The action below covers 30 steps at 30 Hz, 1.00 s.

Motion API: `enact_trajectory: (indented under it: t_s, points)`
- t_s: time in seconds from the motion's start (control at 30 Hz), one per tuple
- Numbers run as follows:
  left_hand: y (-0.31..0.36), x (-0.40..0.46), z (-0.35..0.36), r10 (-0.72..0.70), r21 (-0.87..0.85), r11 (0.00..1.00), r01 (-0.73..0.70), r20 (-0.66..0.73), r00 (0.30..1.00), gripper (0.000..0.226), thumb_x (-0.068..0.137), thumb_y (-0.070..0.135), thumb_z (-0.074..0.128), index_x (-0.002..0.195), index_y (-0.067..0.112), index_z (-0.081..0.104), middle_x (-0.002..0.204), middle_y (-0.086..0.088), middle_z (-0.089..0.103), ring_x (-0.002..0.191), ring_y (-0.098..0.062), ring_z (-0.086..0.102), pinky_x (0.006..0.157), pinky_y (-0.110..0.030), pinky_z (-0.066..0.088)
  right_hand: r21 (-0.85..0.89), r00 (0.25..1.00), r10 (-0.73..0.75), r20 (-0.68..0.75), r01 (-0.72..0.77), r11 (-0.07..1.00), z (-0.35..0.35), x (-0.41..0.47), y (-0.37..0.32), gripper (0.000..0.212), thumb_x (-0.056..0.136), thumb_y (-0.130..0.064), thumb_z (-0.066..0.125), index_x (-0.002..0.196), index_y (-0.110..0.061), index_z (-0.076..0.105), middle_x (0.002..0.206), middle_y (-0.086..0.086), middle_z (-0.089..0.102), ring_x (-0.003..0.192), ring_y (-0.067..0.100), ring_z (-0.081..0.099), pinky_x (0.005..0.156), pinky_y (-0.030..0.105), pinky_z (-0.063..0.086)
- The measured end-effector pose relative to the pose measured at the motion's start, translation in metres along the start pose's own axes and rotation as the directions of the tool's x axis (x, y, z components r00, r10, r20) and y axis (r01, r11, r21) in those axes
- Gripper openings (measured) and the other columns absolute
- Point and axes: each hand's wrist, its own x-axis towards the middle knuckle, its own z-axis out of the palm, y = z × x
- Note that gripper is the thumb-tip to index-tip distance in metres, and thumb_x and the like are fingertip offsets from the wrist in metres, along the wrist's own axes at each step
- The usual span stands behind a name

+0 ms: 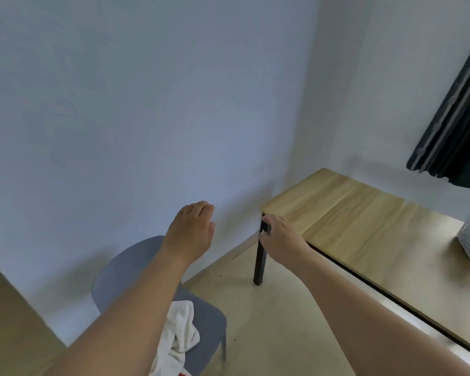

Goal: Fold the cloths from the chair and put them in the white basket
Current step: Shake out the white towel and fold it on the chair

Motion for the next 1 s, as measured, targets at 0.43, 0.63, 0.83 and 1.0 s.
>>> enact_trajectory:
  t_s: [0.43,0.63,0.83,1.0]
  points:
    - [-0.233,0.01,0.053,-0.123,-0.113,0.979,0.167,0.322,0.939,0.039,0.099,0.018,0.036,0.136,0.009,0.044,0.143,-0.006,0.044,0.126,-0.025,0.043,0.101,-0.032,0.037,0.045,0.972,0.234,0.031,-0.235,0.971,0.151,0.077,-0.103,0.047,0.095,-0.017,0.043,0.141,-0.017,0.039,0.143,0.001,0.045,0.125,0.018,0.047,0.095,0.027,0.039]
    - [-0.277,-0.014,0.144,-0.217,-0.205,0.905,0.372,0.529,0.82,0.03,0.098,0.018,0.039,0.125,0.011,0.05,0.132,-0.005,0.048,0.106,-0.019,0.053,0.082,-0.026,0.038,0.029,0.944,0.304,0.132,-0.31,0.95,0.242,0.109,-0.066,0.046,0.094,-0.017,0.039,0.141,-0.015,0.04,0.142,0.001,0.045,0.127,0.019,0.044,0.1,0.028,0.037]
    - [-0.328,-0.065,0.339,-0.221,-0.184,0.873,0.452,0.675,0.704,0.017,0.093,0.026,0.04,0.102,0.02,0.053,0.095,0.009,0.053,0.078,-0.008,0.051,0.077,-0.031,0.049,-0.051,0.881,0.368,0.299,-0.37,0.928,0.438,0.152,0.032,0.046,0.097,-0.011,0.034,0.142,-0.015,0.035,0.143,0.002,0.042,0.131,0.019,0.04,0.103,0.027,0.033]
    - [-0.347,-0.12,0.49,-0.166,-0.221,0.878,0.426,0.694,0.701,0.041,0.099,0.027,0.038,0.14,0.019,0.039,0.143,0.004,0.042,0.122,-0.015,0.048,0.088,-0.024,0.039,-0.105,0.859,0.379,0.345,-0.367,0.925,0.587,0.173,0.119,0.05,0.098,-0.022,0.04,0.146,-0.014,0.028,0.144,0.005,0.041,0.131,0.023,0.041,0.1,0.029,0.037]
